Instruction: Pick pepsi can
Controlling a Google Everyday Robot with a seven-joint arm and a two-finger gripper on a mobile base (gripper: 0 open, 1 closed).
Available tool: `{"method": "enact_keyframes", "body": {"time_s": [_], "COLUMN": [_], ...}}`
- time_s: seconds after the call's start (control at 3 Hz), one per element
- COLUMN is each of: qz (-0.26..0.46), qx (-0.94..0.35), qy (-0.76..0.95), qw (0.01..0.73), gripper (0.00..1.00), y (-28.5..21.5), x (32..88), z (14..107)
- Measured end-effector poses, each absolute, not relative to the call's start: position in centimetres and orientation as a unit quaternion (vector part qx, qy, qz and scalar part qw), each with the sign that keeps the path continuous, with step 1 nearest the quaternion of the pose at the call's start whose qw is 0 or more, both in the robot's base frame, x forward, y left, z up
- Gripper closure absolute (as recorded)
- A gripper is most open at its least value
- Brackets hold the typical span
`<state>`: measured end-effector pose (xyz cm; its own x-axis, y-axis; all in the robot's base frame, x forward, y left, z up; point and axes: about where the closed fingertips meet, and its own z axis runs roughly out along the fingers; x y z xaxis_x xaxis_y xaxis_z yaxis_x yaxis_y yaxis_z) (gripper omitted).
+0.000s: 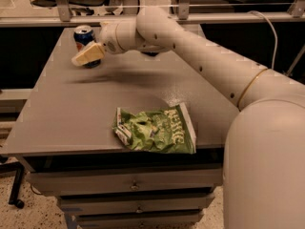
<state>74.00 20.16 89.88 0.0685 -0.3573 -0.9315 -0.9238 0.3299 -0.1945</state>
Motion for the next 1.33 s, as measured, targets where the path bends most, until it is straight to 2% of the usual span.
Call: {"method": "enact_keyframes", "body": {"time_s": [0.33, 1.33], "qz": [0.287, 0.352], "qx": [-0.496, -0.459], "qy": [0.629, 0.61], "qw": [0.525, 0.542], "gripper": [0.17, 0.87], "y": [20.4, 21.5], "x": [74.4, 73.1], "z": [88.8, 90.3]}}
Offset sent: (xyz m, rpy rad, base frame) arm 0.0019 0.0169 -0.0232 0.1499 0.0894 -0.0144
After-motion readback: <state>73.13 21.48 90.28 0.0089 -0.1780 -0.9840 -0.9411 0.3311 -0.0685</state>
